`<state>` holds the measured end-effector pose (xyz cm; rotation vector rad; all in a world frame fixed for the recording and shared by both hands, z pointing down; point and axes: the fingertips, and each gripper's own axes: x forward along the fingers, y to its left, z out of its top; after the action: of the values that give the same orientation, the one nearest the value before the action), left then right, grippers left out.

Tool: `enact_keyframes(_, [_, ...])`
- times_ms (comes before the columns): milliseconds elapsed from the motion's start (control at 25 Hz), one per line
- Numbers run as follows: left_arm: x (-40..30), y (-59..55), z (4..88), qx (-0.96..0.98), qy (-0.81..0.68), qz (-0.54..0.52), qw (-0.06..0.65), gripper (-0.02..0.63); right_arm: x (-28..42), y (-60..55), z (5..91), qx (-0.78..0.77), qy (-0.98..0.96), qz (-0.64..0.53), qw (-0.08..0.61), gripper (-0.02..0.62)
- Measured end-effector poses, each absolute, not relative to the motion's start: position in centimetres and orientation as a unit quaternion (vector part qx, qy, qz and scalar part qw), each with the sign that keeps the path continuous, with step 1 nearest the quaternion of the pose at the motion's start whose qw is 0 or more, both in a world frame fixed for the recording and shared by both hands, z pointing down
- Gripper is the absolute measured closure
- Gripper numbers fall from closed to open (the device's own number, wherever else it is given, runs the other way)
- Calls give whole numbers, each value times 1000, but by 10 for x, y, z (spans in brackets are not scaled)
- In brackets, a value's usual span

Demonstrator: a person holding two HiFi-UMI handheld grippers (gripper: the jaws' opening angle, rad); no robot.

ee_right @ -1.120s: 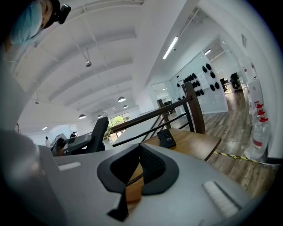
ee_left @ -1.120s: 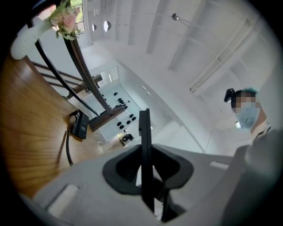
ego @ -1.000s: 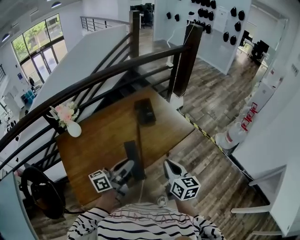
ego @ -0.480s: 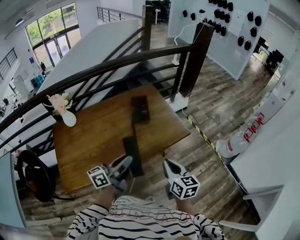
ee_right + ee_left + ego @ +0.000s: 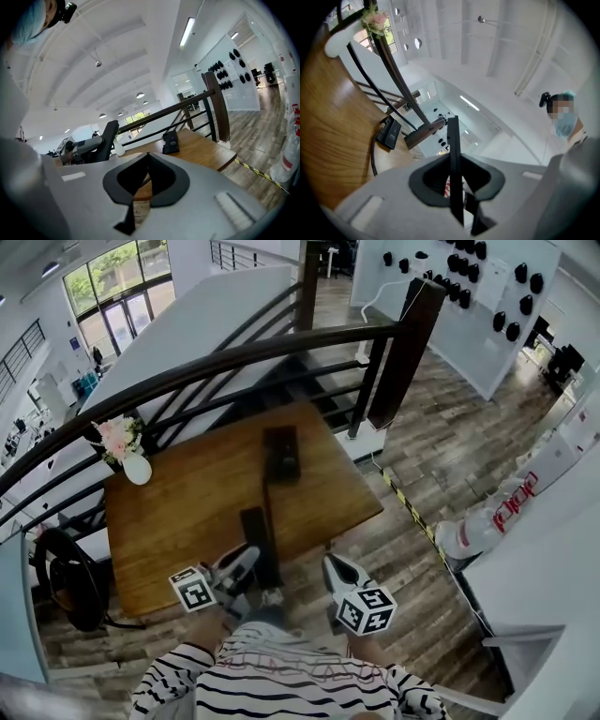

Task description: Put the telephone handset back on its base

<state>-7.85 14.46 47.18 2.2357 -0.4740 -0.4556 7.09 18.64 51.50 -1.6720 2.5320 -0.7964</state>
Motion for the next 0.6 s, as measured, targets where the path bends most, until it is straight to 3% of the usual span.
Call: enact_keyframes(600, [-73,5,461,883,-158,-185,400,535,58,47,514,-529,808,-259,-14,594])
